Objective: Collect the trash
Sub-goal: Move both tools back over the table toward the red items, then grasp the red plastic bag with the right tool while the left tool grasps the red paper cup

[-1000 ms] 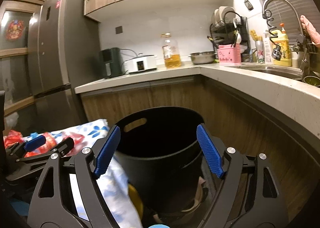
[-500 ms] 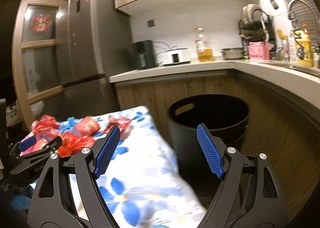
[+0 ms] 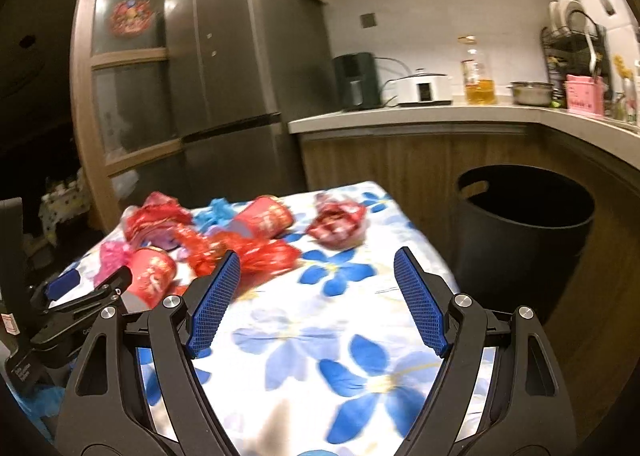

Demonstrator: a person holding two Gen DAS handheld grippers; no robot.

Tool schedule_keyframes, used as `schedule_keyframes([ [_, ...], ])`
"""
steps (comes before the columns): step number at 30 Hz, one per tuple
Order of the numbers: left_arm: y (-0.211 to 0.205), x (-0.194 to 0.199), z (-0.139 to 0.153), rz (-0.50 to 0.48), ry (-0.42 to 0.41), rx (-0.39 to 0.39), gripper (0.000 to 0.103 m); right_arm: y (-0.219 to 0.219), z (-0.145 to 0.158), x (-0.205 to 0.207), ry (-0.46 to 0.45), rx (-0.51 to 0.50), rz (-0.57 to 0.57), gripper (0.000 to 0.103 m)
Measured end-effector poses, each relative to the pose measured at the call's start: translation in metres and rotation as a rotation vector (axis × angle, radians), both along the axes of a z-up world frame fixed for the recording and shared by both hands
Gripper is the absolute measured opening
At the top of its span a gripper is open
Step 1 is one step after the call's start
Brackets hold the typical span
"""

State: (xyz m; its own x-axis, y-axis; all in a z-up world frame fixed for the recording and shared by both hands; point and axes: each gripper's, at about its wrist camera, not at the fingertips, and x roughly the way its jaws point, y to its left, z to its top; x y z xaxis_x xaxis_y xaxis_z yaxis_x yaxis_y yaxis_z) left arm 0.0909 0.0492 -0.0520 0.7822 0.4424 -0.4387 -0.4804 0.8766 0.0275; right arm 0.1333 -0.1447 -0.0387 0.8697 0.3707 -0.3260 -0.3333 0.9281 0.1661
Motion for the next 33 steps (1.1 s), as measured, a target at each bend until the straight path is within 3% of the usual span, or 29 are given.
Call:
schedule_keyframes([
  [13,0.038,-0.005,-0.009,0.007,-0.003,-0.029,0.087,0.086,-0.009,0.031,0.0,-0.062,0.109,0.078],
  [21,0.05,-0.002,-0.01,0.007,-0.003,-0.051,0.087,0.119,-0.023,0.065,0.056,-0.082,0.129,0.077],
  [27,0.051,0.002,-0.013,-0.008,0.008,-0.061,0.087,0.125,-0.033,0.079,0.115,-0.081,0.134,0.062],
  [33,0.05,0.007,-0.014,-0.024,0.014,-0.074,0.087,0.128,-0.04,0.082,0.136,-0.087,0.146,0.036],
])
